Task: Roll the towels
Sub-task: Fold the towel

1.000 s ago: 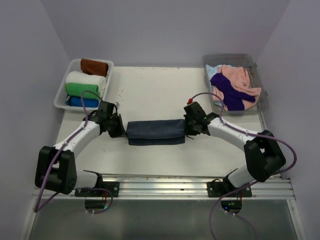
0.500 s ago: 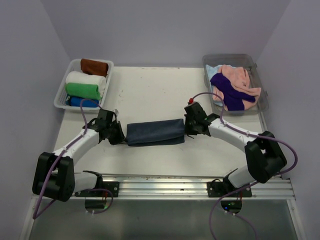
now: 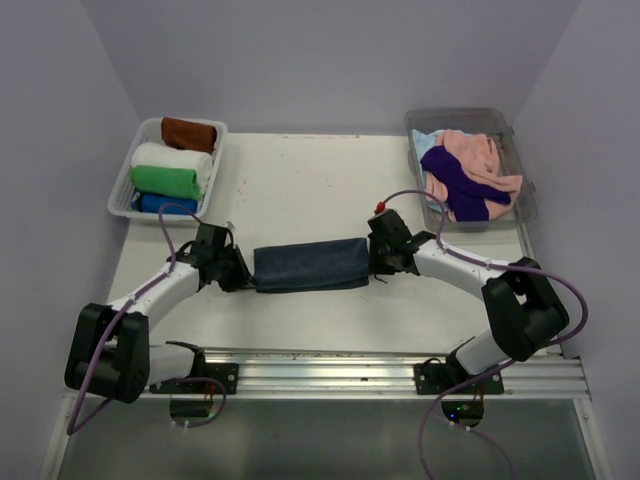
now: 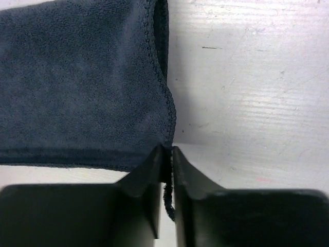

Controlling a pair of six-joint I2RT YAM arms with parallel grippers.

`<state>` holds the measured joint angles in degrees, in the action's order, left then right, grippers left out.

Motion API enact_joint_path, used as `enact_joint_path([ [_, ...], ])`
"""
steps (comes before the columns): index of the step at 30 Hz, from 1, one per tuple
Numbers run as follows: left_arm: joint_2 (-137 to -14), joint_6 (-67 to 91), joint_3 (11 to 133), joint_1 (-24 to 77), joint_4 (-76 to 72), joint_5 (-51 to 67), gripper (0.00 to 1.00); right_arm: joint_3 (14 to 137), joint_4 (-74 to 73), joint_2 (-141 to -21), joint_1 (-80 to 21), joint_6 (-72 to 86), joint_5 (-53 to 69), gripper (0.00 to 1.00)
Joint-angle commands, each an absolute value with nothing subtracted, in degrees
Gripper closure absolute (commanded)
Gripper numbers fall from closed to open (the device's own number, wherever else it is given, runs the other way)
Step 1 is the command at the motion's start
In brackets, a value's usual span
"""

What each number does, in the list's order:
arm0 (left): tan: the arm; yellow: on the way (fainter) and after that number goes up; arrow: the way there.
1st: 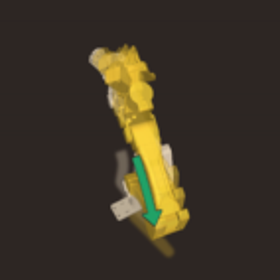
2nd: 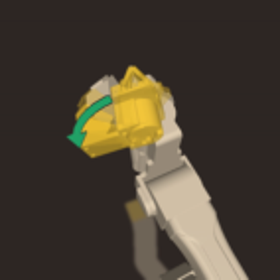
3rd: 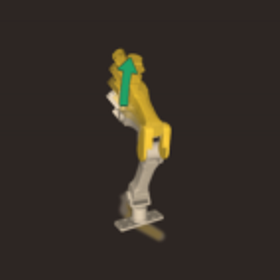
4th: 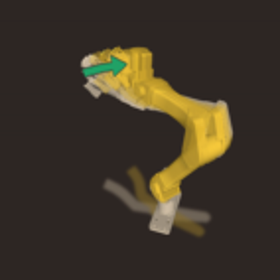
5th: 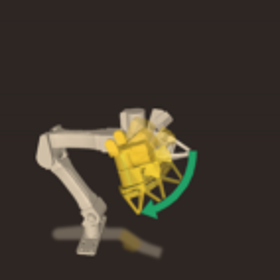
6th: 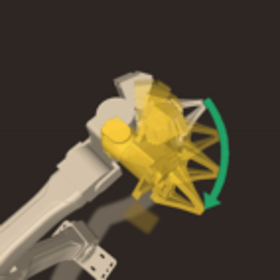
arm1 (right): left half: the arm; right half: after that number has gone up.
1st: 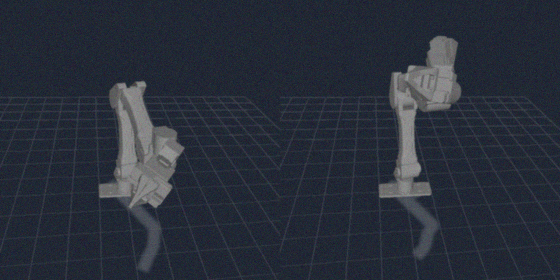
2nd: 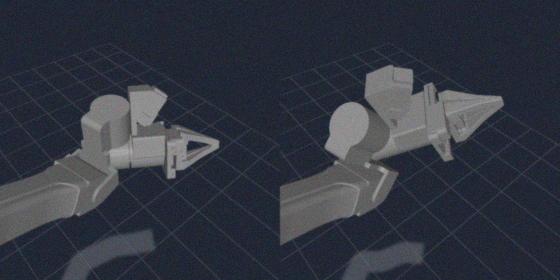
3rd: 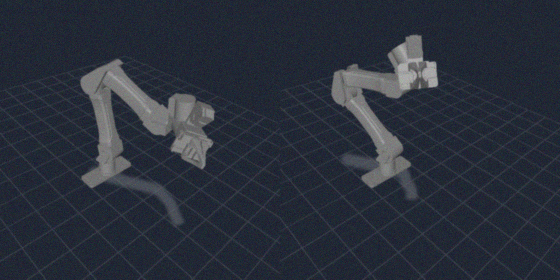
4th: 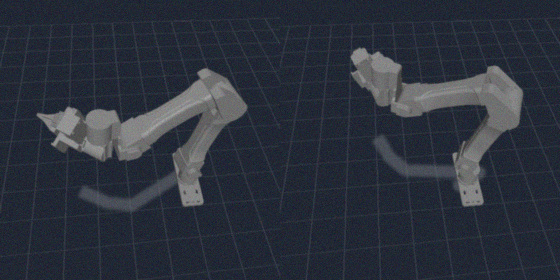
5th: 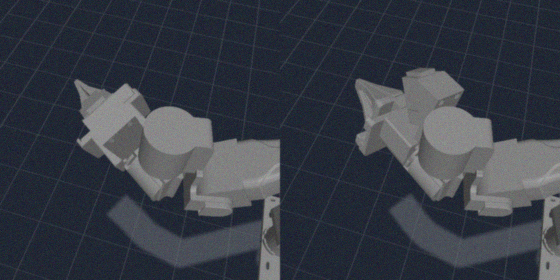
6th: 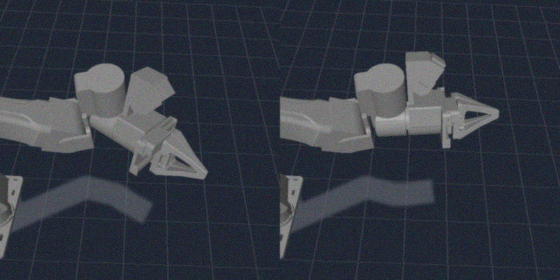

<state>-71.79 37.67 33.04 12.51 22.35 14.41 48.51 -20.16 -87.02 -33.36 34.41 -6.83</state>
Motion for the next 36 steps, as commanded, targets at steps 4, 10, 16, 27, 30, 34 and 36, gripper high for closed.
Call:
enact_joint_path([
  [4,-70.8,37.7,37.2,12.7,25.3,10.4,0.58,49.3,-19.9,-83.8,-33.3,30.4,-7.5,0.49],
  [10,-67.9,37.8,43.3,13.5,28.9,7.2,0.38,55.4,-22.5,-85.1,-33.3,27.4,-10.5,0.48],
  [16,-71.8,39.8,46.7,22.5,27.9,6.8,0.52,64.0,-22.9,-94.1,-33.3,24.4,-6.9,0.82],
  [27,-83.6,40.3,46.7,24.3,24.8,7.2,0.79,70.8,-22.7,-106.4,-32.5,22.3,-6.2,0.97],
  [30,-90.4,38.9,51.3,24.0,25.1,5.5,0.80,64.9,-21.8,-104.0,-32.0,23.7,-7.5,0.97],
  [34,-98.5,36.7,59.8,23.9,25.3,4.7,0.80,56.4,-19.8,-99.1,-32.2,28.0,-5.9,0.99],
  [36,-104.5,35.5,66.1,23.8,25.9,4.6,0.80,50.8,-18.5,-96.7,-32.6,30.3,-4.0,1.00],
])
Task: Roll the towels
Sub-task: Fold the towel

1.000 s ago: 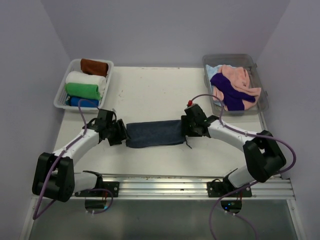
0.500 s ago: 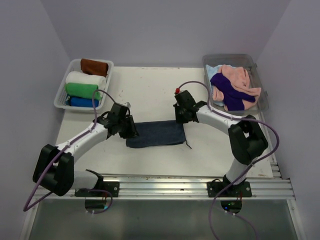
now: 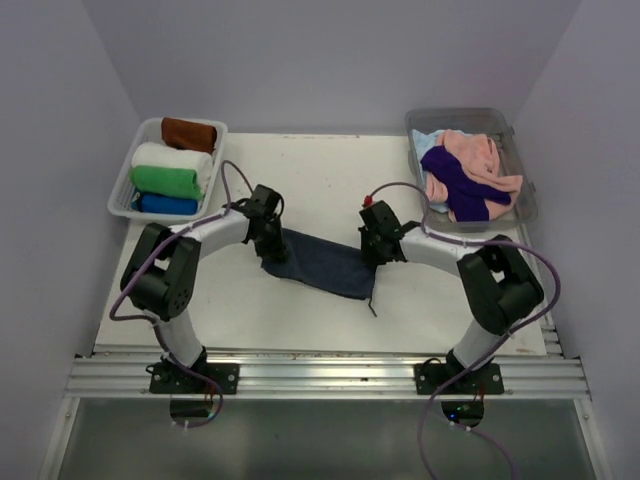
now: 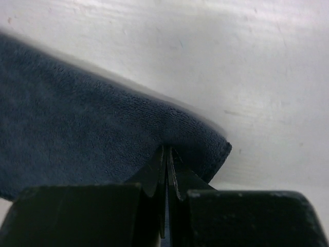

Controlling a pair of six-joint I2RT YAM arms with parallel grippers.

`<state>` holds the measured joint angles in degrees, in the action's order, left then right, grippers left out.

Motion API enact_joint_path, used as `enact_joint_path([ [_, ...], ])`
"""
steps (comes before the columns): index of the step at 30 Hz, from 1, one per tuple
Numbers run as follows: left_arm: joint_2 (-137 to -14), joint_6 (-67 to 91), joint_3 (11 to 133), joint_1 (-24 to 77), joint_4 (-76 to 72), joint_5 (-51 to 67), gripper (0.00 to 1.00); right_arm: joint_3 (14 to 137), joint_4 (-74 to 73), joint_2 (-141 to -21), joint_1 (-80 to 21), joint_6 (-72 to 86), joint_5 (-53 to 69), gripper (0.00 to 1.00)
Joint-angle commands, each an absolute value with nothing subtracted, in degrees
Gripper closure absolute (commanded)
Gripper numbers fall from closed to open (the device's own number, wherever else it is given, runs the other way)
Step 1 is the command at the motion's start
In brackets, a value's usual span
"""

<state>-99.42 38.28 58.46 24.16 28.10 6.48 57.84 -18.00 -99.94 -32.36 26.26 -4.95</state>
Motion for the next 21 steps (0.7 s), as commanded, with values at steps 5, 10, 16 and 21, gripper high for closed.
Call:
enact_joint_path([
  [5,-114.8,33.8,81.3,23.8,26.1,6.0,0.80,42.1,-17.8,-85.0,-37.7,39.9,-1.8,1.00],
  [10,-117.0,31.1,90.7,24.0,30.4,3.9,0.77,42.7,-22.8,-74.2,-40.1,39.4,-5.9,0.97],
  [16,-106.7,30.0,85.5,24.3,30.1,4.9,0.54,48.4,-25.0,-78.3,-40.0,33.1,-8.3,0.97],
  [21,-100.0,32.6,76.5,25.9,28.8,9.6,0.60,50.0,-23.7,-83.6,-40.0,31.2,-7.6,1.00],
])
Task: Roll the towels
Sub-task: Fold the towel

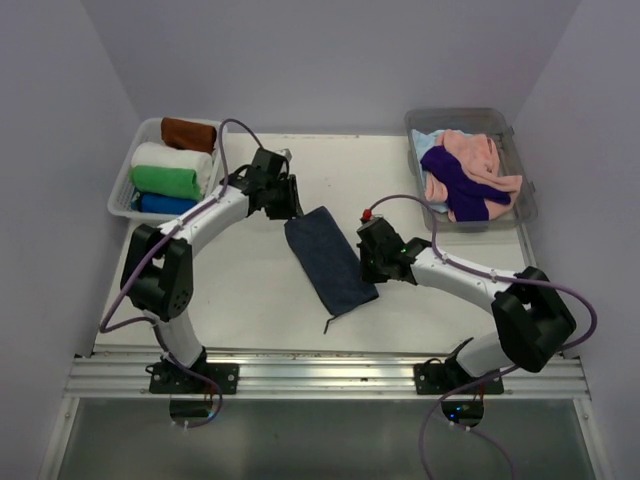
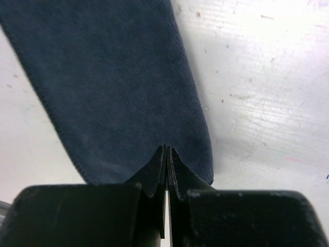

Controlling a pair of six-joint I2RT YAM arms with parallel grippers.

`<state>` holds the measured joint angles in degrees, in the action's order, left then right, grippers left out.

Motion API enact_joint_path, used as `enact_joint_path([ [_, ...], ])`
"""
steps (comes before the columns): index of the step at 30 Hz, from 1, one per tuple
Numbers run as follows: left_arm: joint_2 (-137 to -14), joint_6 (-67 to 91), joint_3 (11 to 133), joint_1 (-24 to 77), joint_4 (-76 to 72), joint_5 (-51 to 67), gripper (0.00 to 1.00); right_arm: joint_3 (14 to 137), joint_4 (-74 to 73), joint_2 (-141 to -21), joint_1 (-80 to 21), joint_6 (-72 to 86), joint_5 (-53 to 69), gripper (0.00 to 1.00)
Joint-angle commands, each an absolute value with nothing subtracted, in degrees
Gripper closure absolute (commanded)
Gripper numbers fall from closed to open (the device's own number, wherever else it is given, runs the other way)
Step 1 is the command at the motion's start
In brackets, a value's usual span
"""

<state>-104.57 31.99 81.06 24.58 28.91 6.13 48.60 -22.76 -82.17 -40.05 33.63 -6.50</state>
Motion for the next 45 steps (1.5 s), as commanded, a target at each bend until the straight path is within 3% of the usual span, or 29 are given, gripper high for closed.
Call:
enact_joint_path([
  [1,-99.3,33.3,75.0,27.1,28.1,10.5,0.62,49.7,-23.6,-84.1,-40.0,31.2,-7.6,1.00],
  [6,-96.6,36.5,67.8,30.7,24.5,15.6,0.70,46.6,-22.6,-85.9,-40.1,33.0,-6.7,1.00],
  [12,-90.1,37.0,62.4,31.4,27.8,13.8,0.67,43.1,-18.1,-86.7,-43.9,38.8,-0.5,1.00],
  [18,-85.0,35.9,58.8,31.4,31.5,11.9,0.66,48.9,-17.5,-90.5,-49.2,36.5,4.1,1.00],
  [23,-81.9,34.4,54.7,31.6,33.0,13.7,0.64,52.8,-22.1,-87.3,-49.4,32.7,0.2,1.00],
  [26,-80.0,35.6,51.6,33.7,32.8,14.0,0.56,52.8,-25.1,-85.2,-49.4,30.6,-2.5,0.94],
  [29,-79.2,39.1,48.4,37.0,30.9,14.0,0.49,50.5,-26.0,-82.5,-49.4,30.6,-2.0,0.79],
  [30,-79.2,40.1,47.6,38.2,30.2,14.1,0.47,49.8,-26.2,-81.9,-49.4,30.8,-1.4,0.70],
  [32,-79.4,41.9,45.3,39.2,27.4,15.5,0.45,48.5,-27.2,-81.3,-49.4,31.1,-1.3,0.68],
  [38,-80.6,43.7,42.2,41.6,24.3,15.0,0.47,45.4,-25.1,-80.8,-49.4,31.9,1.8,0.73],
  [45,-84.1,43.6,41.1,42.5,23.0,14.8,0.53,42.6,-21.5,-84.5,-49.4,32.3,0.9,0.89],
])
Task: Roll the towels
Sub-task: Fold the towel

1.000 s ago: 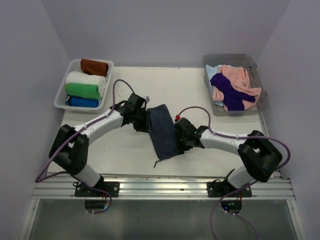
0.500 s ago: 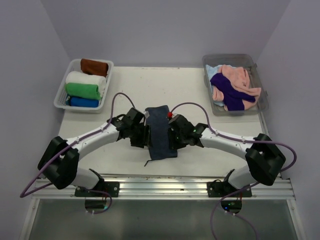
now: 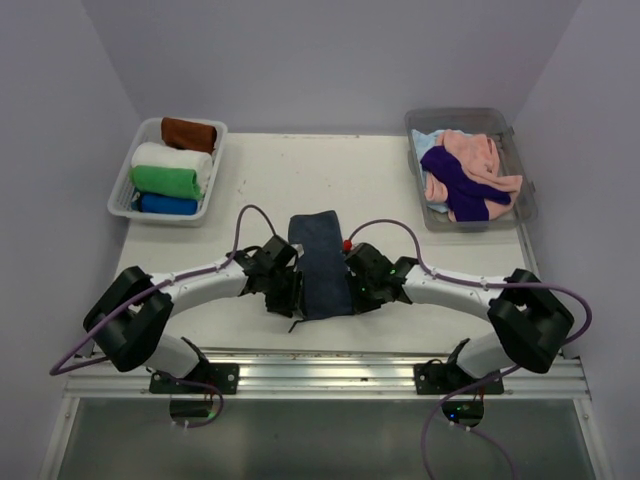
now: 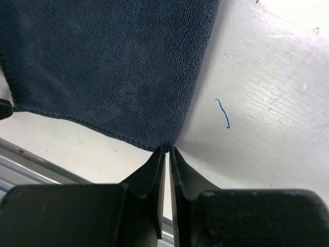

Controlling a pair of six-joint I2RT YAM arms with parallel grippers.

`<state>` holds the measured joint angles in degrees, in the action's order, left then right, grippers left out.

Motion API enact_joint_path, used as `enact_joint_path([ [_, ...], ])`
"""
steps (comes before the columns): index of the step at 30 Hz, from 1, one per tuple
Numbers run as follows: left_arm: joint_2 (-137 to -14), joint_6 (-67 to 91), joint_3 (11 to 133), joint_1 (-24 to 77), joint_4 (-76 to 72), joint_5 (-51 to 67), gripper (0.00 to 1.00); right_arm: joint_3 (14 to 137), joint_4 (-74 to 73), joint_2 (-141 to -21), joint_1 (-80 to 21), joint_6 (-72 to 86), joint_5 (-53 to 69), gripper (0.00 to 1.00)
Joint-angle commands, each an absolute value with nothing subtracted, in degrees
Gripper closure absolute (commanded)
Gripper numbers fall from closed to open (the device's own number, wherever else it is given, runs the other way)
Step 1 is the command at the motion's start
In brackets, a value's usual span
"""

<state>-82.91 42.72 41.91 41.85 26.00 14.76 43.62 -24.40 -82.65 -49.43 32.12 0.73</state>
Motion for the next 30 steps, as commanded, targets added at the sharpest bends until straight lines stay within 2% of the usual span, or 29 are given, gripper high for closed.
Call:
enact_joint_path([
  [1,-84.3,43.6,41.1,42.5,22.9,14.7,0.54,42.5,-20.9,-85.9,-49.4,32.4,0.8,0.91],
  [4,-84.6,44.2,41.3,42.6,22.6,14.6,0.54,42.4,-21.5,-84.6,-49.4,33.2,0.5,0.94],
  [9,-85.0,45.1,41.0,42.6,21.5,14.3,0.58,42.5,-24.0,-78.7,-49.4,33.4,-2.3,0.85],
  [10,-85.3,45.6,41.0,42.6,20.8,14.3,0.59,42.6,-24.5,-78.0,-49.4,33.4,-2.7,0.82],
  [11,-86.0,46.1,40.9,42.6,20.2,14.5,0.59,42.6,-24.8,-76.9,-49.4,33.4,-3.2,0.73],
  [14,-87.3,47.9,40.4,42.6,17.8,16.0,0.63,42.3,-24.6,-76.3,-49.1,34.5,-4.6,0.56],
  [16,-88.3,48.5,40.4,42.6,17.3,16.3,0.63,41.4,-23.3,-76.9,-49.0,35.9,-4.1,0.51],
  [24,-90.6,50.1,41.2,42.6,19.7,15.1,0.76,37.8,-16.1,-81.2,-49.0,39.6,-0.2,0.55],
  [27,-90.5,51.1,41.3,42.6,20.6,13.7,0.82,37.7,-15.8,-81.1,-48.9,39.3,-1.1,0.60],
  [30,-89.8,52.0,40.8,42.6,21.1,13.0,0.83,37.7,-16.3,-80.4,-49.0,38.7,-1.8,0.58],
])
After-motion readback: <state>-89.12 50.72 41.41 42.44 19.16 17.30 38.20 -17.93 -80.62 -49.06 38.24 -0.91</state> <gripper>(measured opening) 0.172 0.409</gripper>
